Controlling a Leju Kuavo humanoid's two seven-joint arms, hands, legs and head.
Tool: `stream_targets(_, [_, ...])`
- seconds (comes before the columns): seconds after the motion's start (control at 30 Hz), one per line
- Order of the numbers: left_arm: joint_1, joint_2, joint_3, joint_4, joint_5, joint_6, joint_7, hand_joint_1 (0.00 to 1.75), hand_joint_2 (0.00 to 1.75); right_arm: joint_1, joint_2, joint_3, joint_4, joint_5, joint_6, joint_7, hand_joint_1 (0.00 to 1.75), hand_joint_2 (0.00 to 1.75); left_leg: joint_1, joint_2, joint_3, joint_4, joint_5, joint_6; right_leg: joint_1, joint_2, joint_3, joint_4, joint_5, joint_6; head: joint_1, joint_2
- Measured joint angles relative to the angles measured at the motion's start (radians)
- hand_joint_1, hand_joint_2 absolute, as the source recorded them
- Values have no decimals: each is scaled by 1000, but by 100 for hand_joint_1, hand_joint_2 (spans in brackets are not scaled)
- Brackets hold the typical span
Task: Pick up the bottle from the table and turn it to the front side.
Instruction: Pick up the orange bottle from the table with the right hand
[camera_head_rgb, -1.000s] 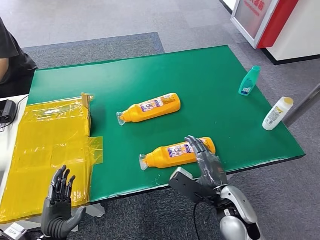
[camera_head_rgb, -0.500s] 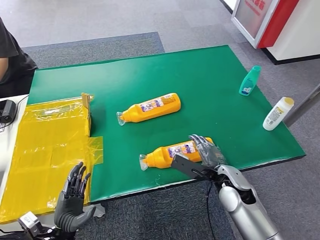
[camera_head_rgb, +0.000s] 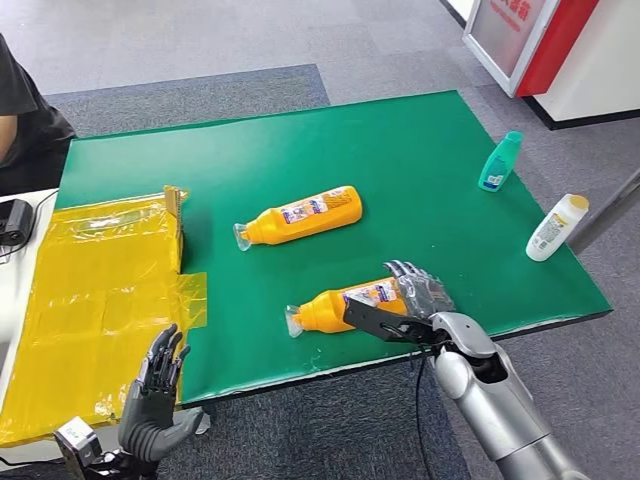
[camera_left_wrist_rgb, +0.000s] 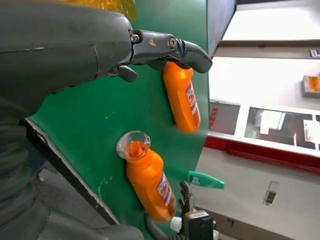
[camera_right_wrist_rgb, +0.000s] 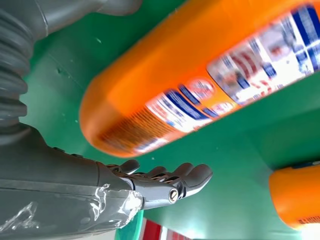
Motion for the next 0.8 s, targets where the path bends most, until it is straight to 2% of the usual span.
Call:
stream_targets(0.43, [0, 9, -16, 4, 0, 18, 0, 0, 175, -16, 0, 12, 23, 56, -2, -8, 0, 175, 0, 0, 0, 0, 0, 0, 0, 0, 0, 0, 0, 0, 0, 0])
stream_targets(0.8, [-4, 16, -35, 9, 0, 23, 0, 0, 175, -71, 0, 38, 95, 110, 13, -28, 0, 175, 0, 0, 0, 0, 0, 0, 0, 0, 0, 0, 0, 0, 0, 0])
